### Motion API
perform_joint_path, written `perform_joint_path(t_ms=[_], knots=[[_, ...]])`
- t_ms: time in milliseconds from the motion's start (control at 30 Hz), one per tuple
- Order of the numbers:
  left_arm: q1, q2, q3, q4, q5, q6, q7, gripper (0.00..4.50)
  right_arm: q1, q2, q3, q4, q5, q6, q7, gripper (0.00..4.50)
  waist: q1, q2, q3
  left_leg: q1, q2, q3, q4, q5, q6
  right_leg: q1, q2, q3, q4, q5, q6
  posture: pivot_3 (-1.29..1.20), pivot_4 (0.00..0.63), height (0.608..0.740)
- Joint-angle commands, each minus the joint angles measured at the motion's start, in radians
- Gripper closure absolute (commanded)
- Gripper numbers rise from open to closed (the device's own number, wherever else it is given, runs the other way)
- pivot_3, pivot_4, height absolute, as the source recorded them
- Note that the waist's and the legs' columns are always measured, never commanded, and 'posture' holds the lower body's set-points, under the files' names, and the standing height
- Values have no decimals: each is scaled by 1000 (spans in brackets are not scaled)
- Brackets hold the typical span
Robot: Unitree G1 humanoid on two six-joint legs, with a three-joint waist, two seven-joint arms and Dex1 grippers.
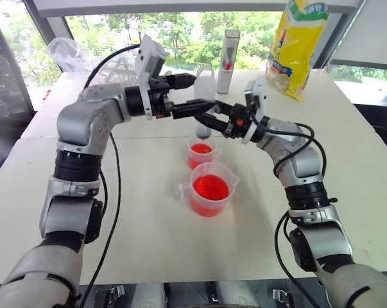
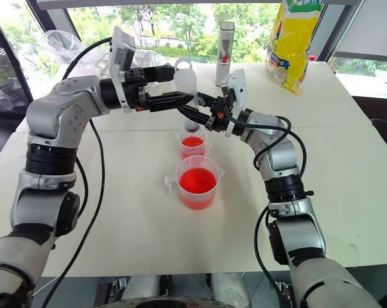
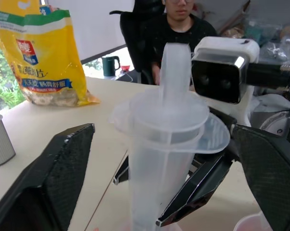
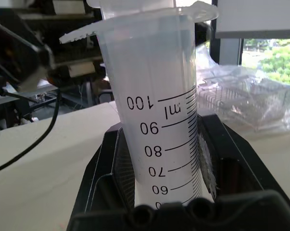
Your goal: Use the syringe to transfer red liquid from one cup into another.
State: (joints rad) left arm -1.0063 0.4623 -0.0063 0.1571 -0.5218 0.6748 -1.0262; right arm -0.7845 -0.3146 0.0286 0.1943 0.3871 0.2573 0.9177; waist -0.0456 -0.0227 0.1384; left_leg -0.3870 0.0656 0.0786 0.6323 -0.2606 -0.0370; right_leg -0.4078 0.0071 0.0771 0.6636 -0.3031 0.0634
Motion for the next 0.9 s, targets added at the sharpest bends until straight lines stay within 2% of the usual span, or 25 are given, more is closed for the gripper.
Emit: perform_joint_path(t_ms=[33, 300, 400, 667, 767, 900], knots=[[-10, 34, 56, -38, -25, 4, 13, 58, -19, 1, -22, -47, 23, -8, 0, 3082, 0, 0, 0, 0, 0, 0, 0, 0, 0, 0, 0, 0, 0, 0, 0, 0, 150, 740], [76, 156, 144, -125, -72, 73, 49, 58, -20, -4, -27, -63, 36, 14, -10, 3082, -7, 0, 0, 1, 1, 0, -1, 0, 0, 0, -1, 1, 1, 0, 0, 0, 150, 740], [154, 178, 147, -195, -93, 95, 50, 58, -74, -26, -88, -129, 136, 174, -61, 3082, -1, 0, 0, 1, 2, 0, 0, 0, 0, 0, -1, 0, 1, 0, 0, 0, 150, 740], [292, 171, 145, -338, -125, 97, 82, 58, -249, -194, -169, -133, 225, 623, -223, 3082, 4, 0, 0, 0, 1, 0, 0, 0, 0, 0, -3, 0, -1, 0, 0, 0, 150, 740], [350, 172, 149, -390, -136, 101, 95, 58, -290, -270, -150, -119, 192, 800, -297, 3082, 0, 0, 0, 0, 1, 0, -1, 0, 0, 0, -3, 1, -1, 0, 0, 0, 150, 740], [416, 173, 150, -451, -151, 106, 117, 58, -302, -409, 7, -104, 111, 1008, -310, 3082, 1, 0, 0, 0, 1, 0, -2, 0, 0, -1, -2, 2, -1, 0, -1, 0, 150, 740]])
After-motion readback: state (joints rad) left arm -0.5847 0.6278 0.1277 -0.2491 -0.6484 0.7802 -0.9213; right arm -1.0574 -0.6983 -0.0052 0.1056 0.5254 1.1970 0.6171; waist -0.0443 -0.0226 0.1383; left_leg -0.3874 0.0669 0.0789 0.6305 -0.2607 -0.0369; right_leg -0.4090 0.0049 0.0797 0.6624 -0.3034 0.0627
